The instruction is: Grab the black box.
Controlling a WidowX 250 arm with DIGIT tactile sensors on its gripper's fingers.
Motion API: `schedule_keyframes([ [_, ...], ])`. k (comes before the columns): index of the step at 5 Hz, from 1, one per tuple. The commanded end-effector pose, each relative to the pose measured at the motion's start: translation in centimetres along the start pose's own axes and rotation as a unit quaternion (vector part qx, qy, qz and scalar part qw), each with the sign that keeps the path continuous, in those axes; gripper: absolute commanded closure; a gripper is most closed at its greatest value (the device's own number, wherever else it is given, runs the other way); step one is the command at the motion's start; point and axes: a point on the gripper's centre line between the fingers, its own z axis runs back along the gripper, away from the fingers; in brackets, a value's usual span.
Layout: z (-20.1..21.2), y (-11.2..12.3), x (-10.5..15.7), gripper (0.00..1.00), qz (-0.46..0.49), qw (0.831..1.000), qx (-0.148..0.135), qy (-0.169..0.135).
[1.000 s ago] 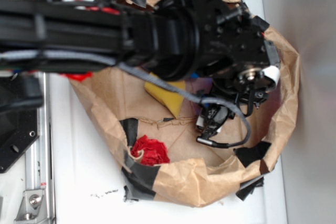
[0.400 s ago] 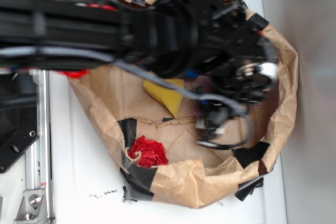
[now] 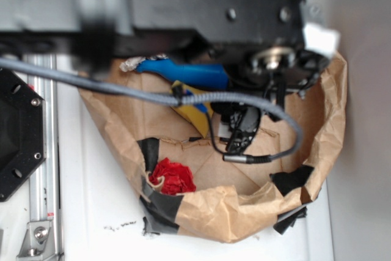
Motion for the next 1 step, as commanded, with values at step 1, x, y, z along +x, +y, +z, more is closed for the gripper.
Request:
schedule_keyframes([
  [1,5.8,-1.13,1.11,1.0,0.022,1.0,-0.021,0.003],
])
